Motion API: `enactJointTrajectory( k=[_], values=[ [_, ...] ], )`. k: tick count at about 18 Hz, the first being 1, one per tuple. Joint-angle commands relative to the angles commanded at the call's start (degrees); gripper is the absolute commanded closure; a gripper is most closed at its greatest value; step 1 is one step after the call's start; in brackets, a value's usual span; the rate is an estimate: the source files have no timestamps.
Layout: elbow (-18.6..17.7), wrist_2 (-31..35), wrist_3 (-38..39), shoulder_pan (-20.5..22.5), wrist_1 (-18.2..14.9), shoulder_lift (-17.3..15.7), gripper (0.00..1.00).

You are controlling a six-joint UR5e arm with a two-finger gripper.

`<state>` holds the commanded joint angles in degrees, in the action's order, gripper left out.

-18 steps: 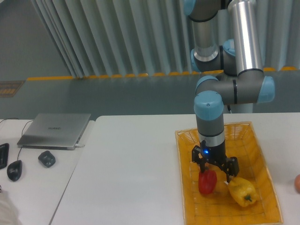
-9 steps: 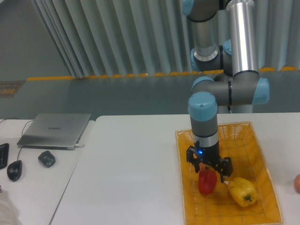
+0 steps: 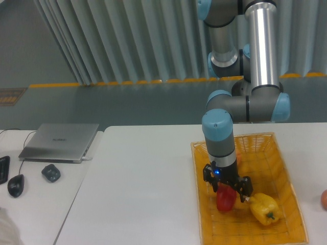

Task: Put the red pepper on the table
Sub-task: 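Lower the gripper around the red pepper, then close the gripper on the red pepper, then lift the red pepper and carry it out past the basket rim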

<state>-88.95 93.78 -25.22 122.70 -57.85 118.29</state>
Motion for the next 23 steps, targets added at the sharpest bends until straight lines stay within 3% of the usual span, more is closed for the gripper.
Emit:
enactJointTrajectory(
  k=[2, 4, 5, 7, 13, 19, 23],
  values=[
    [0.26, 0.87, -0.35, -0.09, 1.76, 1.23, 0.05],
    [0.35, 1.32, -0.35, -0.09, 1.77, 1.33, 0.30],
    [0.53, 1.32, -0.53, -0.09, 1.77, 1.15, 0.53],
    [0.88, 1.32, -0.61, 0.00, 1.77, 0.89, 0.64],
    [0.97, 0.88, -0.70, 0.09, 1.60, -2.45, 0.64],
    [0.88, -2.02, -1.40, 1.14, 0.81, -9.30, 0.64],
    [0.26, -2.11, -11.47, 6.84, 0.72, -10.10, 0.62]
  ],
)
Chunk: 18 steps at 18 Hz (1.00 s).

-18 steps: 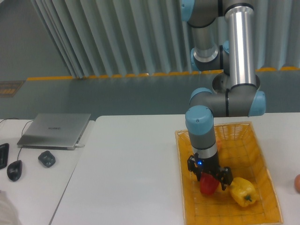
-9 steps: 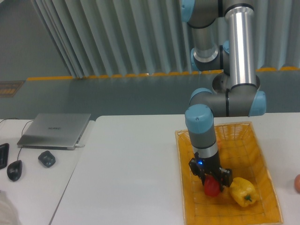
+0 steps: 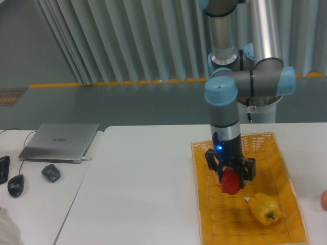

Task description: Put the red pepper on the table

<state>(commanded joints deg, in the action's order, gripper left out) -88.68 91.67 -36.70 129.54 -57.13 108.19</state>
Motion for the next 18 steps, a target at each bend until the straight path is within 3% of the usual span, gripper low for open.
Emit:
enactJointTrajectory(
  k=[4, 7, 12, 14, 18],
  values=[
    [-0.26, 0.00, -9.51, 6.68, -0.26, -0.97, 0.61],
    [-1.05, -0.09, -20.82, 12.38, -3.07, -1.06, 0.61],
    [-1.50, -0.09, -31.92, 18.90, -3.08, -0.71, 0.60],
    [-1.50, -0.09, -37.46, 21.45, -2.90, 1.04, 0.60],
    [-0.88, 0.00, -40.19, 23.74, -1.68, 4.12, 0.60]
  ],
)
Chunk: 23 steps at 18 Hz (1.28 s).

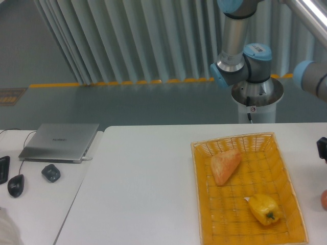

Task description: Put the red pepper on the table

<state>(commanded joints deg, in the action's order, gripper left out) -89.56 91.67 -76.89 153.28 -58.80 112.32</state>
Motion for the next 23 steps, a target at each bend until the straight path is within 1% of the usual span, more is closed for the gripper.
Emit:
enactJointTrajectory(
  k=[4, 6, 10, 11, 12, 14, 15, 17, 18, 23],
  values=[
    [0.18, 0.00, -0.89, 0.80, 2.72, 2.64, 0.60],
    [0.44, 0.09, -0.37, 0.71, 3.43, 3.78, 0.60],
    [0.53, 0.09, 0.07, 0.44, 4.14, 4.23, 0.59],
    [0.44, 0.09, 0.16, 0.44, 4.14, 4.31, 0.56],
    [0.44, 0.17, -0.10, 0.44, 4.22, 4.49, 0.43],
    [0.53, 0.18, -0.36, 0.36, 4.22, 4.49, 0.21],
    [0.44, 0.18, -0.36, 0.36, 4.22, 4.49, 0.17],
    [0.44, 0.18, -0.54, 0.36, 4.31, 4.49, 0.03],
    [0.44, 0.26, -0.54, 0.36, 4.31, 4.49, 0.01],
    [0.44, 0.26, -0.28, 0.27, 4.22, 4.40, 0.00]
  ],
)
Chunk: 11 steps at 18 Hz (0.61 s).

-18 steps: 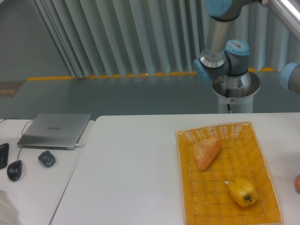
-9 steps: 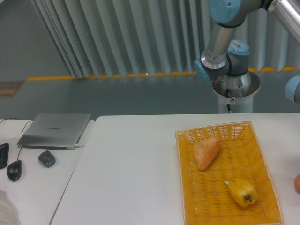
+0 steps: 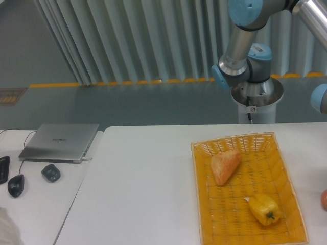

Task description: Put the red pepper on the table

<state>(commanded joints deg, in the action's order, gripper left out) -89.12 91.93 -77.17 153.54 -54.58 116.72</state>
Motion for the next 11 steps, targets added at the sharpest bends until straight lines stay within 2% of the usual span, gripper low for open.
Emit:
enactJointTrajectory(
  k=[6, 9, 11],
  values=[
    [-0.26, 0.00, -0.17, -1.32, -0.17, -1.75, 0.00],
    [-2.45, -2.01, -0.61, -2.37, -0.44, -6.22, 0.00],
    [-2.98, -3.77, -0.88, -3.60, -0.70, -7.99, 0.00]
  ],
)
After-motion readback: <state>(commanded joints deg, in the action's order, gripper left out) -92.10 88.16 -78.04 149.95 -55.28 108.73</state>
